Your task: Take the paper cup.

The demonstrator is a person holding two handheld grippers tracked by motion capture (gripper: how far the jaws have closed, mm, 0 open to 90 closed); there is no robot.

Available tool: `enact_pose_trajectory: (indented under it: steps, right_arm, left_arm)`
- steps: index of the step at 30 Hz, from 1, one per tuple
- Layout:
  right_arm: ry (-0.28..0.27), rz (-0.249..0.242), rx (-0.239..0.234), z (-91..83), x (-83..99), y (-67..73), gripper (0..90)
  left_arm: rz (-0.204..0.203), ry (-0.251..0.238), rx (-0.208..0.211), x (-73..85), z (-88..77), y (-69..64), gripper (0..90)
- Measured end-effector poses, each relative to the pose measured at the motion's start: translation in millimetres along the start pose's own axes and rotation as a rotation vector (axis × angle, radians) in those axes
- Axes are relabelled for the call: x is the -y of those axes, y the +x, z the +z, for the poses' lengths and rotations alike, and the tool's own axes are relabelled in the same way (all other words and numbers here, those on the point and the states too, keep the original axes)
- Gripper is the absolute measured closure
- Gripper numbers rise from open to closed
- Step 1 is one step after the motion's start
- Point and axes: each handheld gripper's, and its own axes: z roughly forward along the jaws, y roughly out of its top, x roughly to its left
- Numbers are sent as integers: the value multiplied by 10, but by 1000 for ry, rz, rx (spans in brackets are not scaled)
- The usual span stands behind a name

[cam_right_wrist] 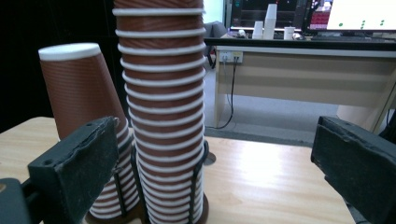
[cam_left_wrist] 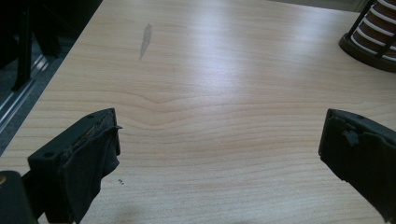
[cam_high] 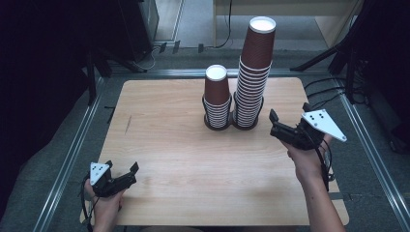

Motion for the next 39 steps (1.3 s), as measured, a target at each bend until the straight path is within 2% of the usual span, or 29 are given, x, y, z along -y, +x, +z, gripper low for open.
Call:
enact_pose_trajectory:
  steps: [6,8,16,27,39]
  right_arm:
    - [-11,-18,-11,133,-134,105,10]
    - [-19,-3,-13,182,-178,132,10]
    - [-19,-11,-21,300,-287,225,10]
    - [-27,10,-21,496,-362,258,4]
    - [-32,-6,-20,647,-512,358,0]
  left_arm:
    - [5,3,8,-1,1,1,0]
    - [3,2,9,-1,-1,3,0]
    - [4,1,8,0,2,-2,0]
    - [17,2,8,1,7,-13,0]
    - [20,5,10,0,11,-19,0]
